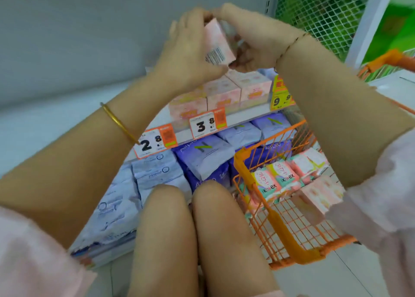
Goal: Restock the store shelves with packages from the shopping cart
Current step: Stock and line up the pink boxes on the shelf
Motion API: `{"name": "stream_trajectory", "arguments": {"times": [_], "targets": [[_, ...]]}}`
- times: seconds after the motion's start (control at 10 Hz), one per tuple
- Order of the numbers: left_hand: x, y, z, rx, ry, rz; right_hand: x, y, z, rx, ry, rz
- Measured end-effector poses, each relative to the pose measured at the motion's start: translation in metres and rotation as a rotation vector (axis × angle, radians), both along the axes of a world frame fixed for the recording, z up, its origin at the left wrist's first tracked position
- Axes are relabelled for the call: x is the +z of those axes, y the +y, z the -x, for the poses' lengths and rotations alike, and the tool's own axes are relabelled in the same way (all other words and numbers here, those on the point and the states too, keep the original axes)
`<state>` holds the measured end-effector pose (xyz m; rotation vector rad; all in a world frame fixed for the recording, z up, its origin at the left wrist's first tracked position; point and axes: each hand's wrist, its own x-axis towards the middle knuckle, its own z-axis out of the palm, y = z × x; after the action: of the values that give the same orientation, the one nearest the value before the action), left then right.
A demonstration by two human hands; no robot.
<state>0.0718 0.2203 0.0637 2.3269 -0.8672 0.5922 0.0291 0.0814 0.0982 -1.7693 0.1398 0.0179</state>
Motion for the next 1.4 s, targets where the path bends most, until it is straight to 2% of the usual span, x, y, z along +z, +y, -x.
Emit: {"name": "stream_trajectory", "arguments": {"times": [0.1,0.2,0.3,0.5,0.6,0.8,1.2,1.3,1.4], "targets": [[0.009,0.02,-0.031,-0.041,0.057,0.101,-0.009,0.012,-0.057,-0.078,-0.074,-0.185],[0.013,0.038,-0.058,-0.034,0.107,0.151,-0.01,0.026,-0.074,-0.112,-0.119,-0.347],[0.01,0.049,-0.08,-0.003,0.135,0.208,-0.015,0.034,-0.096,-0.199,-0.178,-0.252],[-0.01,0.062,-0.113,0.041,0.396,0.351,-0.041,0.044,-0.137,-0.211,-0.202,0.144],[-0.017,0.064,-0.115,0.033,0.577,0.456,-0.061,0.047,-0.148,-0.202,-0.182,0.235],[-0.038,0.066,-0.115,0.058,0.733,0.496,-0.084,0.051,-0.156,-0.217,-0.144,0.235],[-0.052,0.063,-0.11,0.115,0.811,0.511,-0.083,0.055,-0.151,-0.196,-0.107,0.247],[-0.047,0.061,-0.104,0.15,0.754,0.411,-0.078,0.054,-0.15,-0.195,-0.098,0.273],[-0.036,0.058,-0.096,0.252,0.484,0.298,-0.071,0.044,-0.138,-0.212,-0.099,0.241]]}}
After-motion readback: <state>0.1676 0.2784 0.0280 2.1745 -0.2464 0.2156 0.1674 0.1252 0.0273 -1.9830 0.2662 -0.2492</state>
